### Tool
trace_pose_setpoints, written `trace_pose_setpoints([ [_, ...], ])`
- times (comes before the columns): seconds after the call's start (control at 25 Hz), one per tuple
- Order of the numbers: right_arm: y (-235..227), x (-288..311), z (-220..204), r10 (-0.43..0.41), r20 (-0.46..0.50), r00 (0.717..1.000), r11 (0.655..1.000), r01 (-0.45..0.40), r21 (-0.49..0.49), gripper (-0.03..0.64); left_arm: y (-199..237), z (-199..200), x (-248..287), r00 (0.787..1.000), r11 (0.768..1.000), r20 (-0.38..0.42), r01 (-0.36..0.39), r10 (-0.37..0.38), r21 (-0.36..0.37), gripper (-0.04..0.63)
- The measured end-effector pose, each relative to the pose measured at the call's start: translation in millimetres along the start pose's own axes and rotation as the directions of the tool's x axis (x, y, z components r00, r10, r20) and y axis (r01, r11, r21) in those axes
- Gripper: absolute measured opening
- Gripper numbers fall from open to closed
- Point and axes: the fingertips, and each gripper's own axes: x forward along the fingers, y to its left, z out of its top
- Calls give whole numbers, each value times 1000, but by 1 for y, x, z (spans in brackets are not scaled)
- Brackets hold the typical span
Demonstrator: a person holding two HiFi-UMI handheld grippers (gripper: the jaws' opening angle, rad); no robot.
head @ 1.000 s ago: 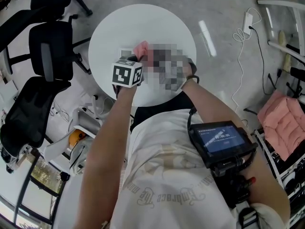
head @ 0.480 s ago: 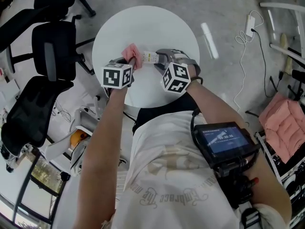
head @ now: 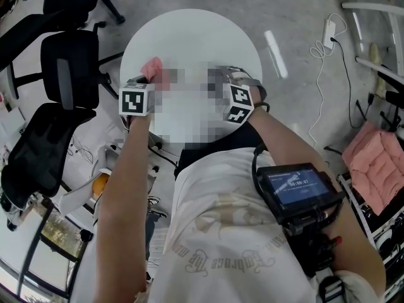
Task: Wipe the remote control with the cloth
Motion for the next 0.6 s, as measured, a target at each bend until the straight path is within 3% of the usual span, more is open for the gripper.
trace_pose_setpoints([
  [0.36, 0, 0, 0, 3, -2, 1000, 1000, -3, 1, 209, -62, 12, 11, 992, 983, -11, 125, -124, 132, 20],
  [0.6, 0, 1, 0, 5, -5, 1000, 1000, -5, 0, 209, -95, 18, 15, 985, 974, -8, 173, -174, 147, 20],
])
